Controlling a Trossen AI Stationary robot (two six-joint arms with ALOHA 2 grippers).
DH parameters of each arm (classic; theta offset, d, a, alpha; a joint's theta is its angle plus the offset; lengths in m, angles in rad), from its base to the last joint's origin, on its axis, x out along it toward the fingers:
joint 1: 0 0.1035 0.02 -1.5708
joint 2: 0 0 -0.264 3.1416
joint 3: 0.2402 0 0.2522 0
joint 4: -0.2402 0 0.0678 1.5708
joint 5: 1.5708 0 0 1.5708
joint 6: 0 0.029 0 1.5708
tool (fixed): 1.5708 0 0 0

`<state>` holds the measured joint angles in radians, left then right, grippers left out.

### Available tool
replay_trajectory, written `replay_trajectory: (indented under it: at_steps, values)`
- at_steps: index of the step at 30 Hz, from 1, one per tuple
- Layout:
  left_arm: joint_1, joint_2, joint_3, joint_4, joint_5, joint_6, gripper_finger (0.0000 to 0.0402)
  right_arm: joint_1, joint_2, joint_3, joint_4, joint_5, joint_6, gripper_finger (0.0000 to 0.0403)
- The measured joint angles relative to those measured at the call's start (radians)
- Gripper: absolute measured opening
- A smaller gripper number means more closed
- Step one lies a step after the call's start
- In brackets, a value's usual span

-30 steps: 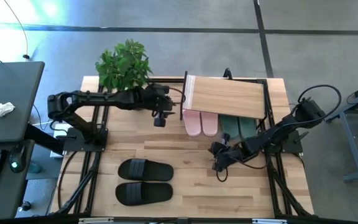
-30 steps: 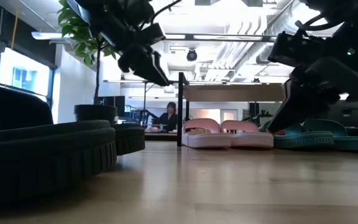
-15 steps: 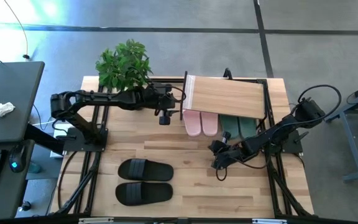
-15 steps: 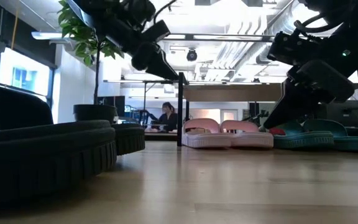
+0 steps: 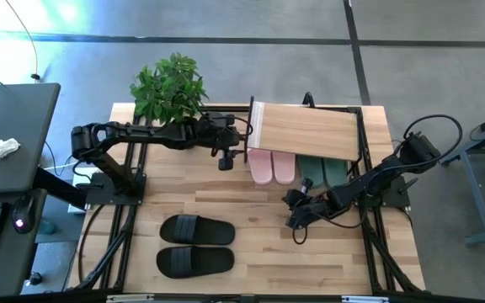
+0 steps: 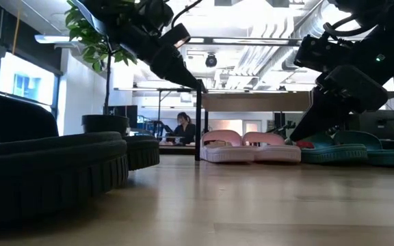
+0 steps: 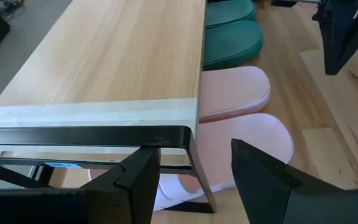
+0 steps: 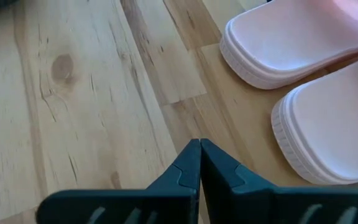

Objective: Pick and place slides into the shelf
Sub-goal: Adjust the shelf

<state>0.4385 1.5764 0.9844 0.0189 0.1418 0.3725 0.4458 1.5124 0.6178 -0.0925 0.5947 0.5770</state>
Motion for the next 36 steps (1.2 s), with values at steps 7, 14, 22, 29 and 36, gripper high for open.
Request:
replay_trajectory:
  at_steps: [7, 14, 22, 29, 36]
  values:
    - [0.000, 0.000, 0.000, 0.000, 0.047, -0.013, 0.0121, 0.000, 0.000, 0.000, 0.000, 0.004, 0.000, 0.0000]
    - [0.000, 0.000, 0.000, -0.001, 0.066, -0.013, 0.0036, 0.000, 0.000, 0.000, 0.000, 0.004, 0.000, 0.0000]
    - [-0.001, 0.000, 0.000, -0.012, 0.129, -0.040, 0.0023, -0.003, 0.000, 0.000, 0.000, 0.033, 0.001, 0.0000]
    - [-0.041, 0.000, 0.000, -0.019, 0.117, -0.041, 0.0004, -0.068, 0.042, -0.001, 0.090, -0.052, -0.120, 0.0000]
    - [-0.054, 0.000, 0.000, -0.020, 0.105, -0.039, 0.0006, -0.143, 0.115, -0.001, 0.195, -0.076, -0.236, 0.0000]
